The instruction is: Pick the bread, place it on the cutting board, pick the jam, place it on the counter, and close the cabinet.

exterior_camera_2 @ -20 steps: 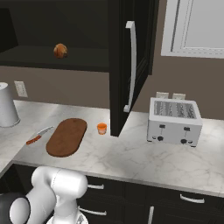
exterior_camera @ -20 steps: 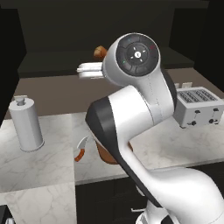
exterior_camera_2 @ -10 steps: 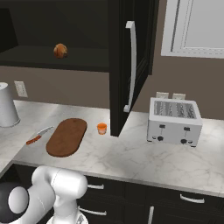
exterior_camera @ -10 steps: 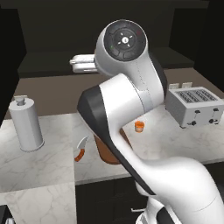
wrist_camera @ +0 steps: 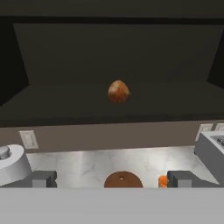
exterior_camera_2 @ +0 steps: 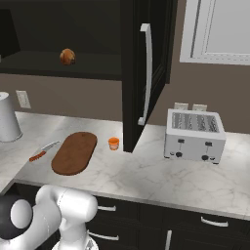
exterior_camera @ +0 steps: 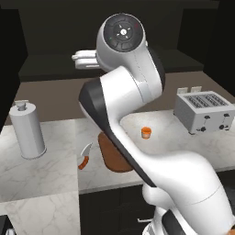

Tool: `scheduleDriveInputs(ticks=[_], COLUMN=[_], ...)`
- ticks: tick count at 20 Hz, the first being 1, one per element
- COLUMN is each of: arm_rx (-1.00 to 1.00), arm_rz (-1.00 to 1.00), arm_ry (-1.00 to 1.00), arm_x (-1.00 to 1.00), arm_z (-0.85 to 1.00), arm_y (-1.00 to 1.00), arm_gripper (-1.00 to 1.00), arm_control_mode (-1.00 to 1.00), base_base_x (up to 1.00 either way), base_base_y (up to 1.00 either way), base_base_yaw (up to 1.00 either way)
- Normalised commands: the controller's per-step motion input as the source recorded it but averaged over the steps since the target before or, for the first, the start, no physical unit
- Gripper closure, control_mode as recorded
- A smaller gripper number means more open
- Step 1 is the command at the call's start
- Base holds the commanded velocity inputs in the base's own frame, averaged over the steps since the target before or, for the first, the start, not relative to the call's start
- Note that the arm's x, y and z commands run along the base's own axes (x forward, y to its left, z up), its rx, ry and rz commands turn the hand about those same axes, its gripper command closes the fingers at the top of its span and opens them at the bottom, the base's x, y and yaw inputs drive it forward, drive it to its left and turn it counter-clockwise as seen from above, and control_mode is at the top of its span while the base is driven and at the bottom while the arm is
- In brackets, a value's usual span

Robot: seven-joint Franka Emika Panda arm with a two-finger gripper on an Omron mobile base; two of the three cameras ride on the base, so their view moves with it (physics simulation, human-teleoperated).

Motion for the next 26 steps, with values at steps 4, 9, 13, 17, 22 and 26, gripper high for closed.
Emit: scheduleDriveInputs(ticks=[4,9,13,17,22,26], arm_rx=[0.0,0.0,0.0,0.0,0.0,0.0], arm_rz=[0.0,0.0,0.0,0.0,0.0,0.0], arm_ry=[0.04,0.0,0.0,0.0,0.0,0.0], arm_x=[0.27,0.23,0.28,0.34,0.39,0.47], arm_z=[0.04,0.0,0.0,-0.11,-0.27,-0.28], arm_y=[-0.02,-0.17,-0.16,-0.06,0.0,0.0], arm_gripper=[-1.0,-1.0,-1.0,-1.0,-1.0,-1.0], arm_control_mode=[-1.0,-1.0,-1.0,-1.0,-1.0,-1.0], base_base_x=[0.0,0.0,0.0,0.0,0.0,0.0], base_base_y=[0.0,0.0,0.0,0.0,0.0,0.0], base_base_yaw=[0.0,0.0,0.0,0.0,0.0,0.0])
